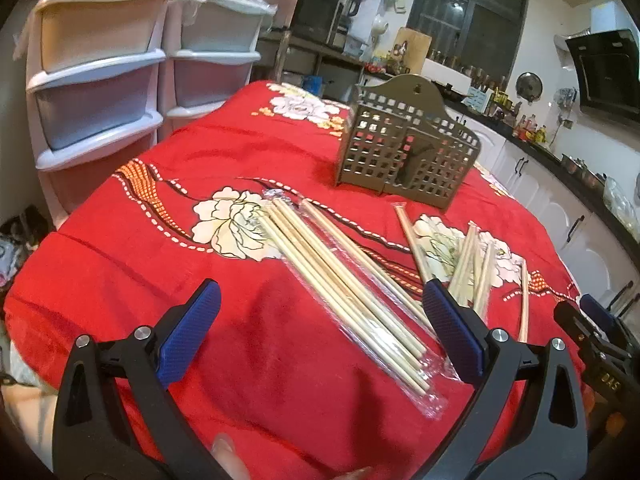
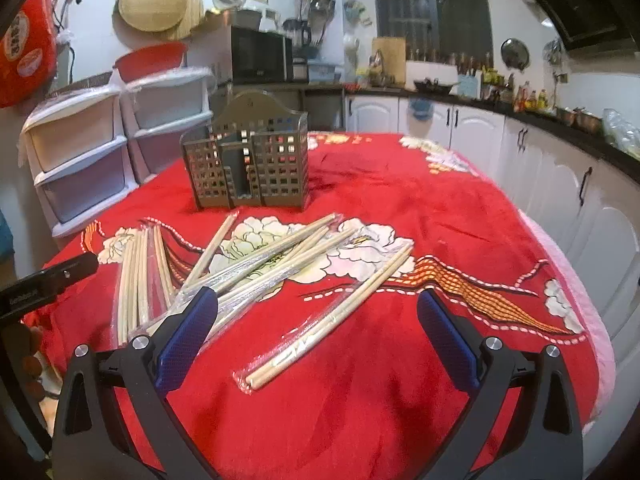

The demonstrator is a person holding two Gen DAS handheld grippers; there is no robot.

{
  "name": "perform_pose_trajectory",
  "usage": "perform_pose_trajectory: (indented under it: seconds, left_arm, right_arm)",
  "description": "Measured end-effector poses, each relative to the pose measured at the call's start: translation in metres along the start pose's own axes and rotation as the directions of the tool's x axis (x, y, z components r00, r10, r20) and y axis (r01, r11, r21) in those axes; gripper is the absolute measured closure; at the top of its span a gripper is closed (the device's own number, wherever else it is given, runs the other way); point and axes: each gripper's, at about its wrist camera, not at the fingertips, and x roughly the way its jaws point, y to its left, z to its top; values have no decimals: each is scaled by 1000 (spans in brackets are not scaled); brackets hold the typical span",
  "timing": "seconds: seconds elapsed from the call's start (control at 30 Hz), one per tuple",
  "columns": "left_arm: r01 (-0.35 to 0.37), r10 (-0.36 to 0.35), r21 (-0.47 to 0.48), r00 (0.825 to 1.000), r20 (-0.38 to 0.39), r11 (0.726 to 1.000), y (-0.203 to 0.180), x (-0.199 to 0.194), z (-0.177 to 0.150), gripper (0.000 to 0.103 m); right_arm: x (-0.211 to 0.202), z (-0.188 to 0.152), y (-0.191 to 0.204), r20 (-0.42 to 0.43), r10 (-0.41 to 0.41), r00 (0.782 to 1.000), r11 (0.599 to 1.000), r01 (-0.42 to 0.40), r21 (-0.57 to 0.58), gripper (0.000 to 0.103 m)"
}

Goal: Organize utensils
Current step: 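Grasp a wooden chopstick with the right tool while the left tool grasps another chopstick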

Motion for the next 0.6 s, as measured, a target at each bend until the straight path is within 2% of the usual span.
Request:
perform_pose_trajectory:
  seconds: [0.13, 0.23, 0.4, 0.43, 0.47, 0.53, 0.6]
  left_arm:
    - [45, -46, -36, 998, -35, 998, 14, 8, 7, 10]
    - [3, -4, -18, 998, -69, 1000, 19, 18, 13, 10]
    - [15, -23, -55, 990, -139, 998, 32, 38, 25, 13]
    - [20, -29, -61, 988, -154, 998, 34, 42, 27, 19]
    - [52, -66, -83, 983, -170, 995, 36, 48, 29, 23]
    - [84, -108, -122, 973, -206, 989, 41, 57, 31, 40]
    - [91, -122, -144, 966, -229, 985, 45, 65, 32, 47]
  right_arm:
    - [12, 8, 0, -29, 23, 999, 1000, -23, -3, 6]
    - [24, 16, 1, -51, 39, 998, 999, -39, -8, 6]
    - [43, 28, 0, -96, 59, 994, 998, -61, -12, 6]
    - [46, 31, -1, -103, 60, 993, 998, -61, -10, 6]
    - [49, 34, -1, -105, 59, 993, 998, -61, -12, 6]
    - [53, 41, -4, -98, 57, 994, 998, -58, -16, 6]
    - [59, 49, -8, -100, 65, 993, 998, -66, -2, 6]
